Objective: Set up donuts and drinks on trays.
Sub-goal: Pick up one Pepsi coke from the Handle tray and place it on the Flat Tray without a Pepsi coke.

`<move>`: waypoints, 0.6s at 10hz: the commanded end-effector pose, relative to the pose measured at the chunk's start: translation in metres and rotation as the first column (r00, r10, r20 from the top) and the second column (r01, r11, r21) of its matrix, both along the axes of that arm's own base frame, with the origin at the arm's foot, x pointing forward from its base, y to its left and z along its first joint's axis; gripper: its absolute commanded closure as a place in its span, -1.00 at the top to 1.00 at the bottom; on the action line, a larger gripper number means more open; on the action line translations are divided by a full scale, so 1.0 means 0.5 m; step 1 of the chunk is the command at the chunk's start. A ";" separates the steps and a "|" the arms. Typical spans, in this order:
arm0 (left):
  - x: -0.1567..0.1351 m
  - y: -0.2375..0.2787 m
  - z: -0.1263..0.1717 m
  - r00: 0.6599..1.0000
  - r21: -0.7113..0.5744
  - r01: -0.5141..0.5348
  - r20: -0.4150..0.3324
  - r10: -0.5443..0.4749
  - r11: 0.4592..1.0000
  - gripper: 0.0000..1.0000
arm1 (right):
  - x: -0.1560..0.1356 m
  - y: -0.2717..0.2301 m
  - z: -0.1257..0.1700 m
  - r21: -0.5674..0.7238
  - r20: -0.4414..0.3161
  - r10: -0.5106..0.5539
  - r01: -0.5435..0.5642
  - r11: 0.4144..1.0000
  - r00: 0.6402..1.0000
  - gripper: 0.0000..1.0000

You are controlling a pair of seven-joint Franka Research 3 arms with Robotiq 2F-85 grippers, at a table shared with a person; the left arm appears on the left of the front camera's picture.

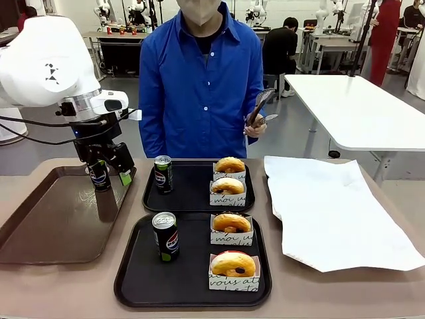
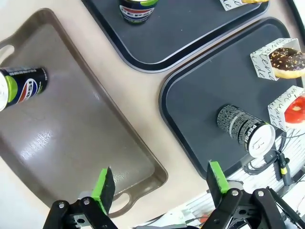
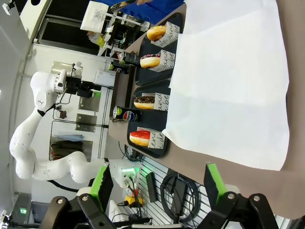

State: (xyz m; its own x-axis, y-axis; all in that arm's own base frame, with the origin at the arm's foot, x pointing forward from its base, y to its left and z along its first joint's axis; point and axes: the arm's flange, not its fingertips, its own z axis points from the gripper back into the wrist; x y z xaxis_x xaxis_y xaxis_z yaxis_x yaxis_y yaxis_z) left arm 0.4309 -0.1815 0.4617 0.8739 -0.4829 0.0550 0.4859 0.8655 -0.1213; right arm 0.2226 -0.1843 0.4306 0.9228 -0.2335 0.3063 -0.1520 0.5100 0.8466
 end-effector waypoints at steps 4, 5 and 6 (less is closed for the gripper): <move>-0.009 0.071 0.041 0.999 -0.107 -0.053 0.007 0.054 0.993 1.00 | 0.000 0.000 0.000 0.007 0.008 0.005 -0.005 1.000 1.000 1.00; -0.032 0.164 0.079 0.992 -0.238 -0.119 0.001 0.123 0.964 1.00 | 0.000 0.000 0.000 0.007 0.008 0.005 -0.005 1.000 1.000 1.00; -0.067 0.239 0.099 0.984 -0.336 -0.164 0.006 0.177 0.927 1.00 | 0.000 0.000 0.000 0.007 0.008 0.005 -0.005 1.000 1.000 1.00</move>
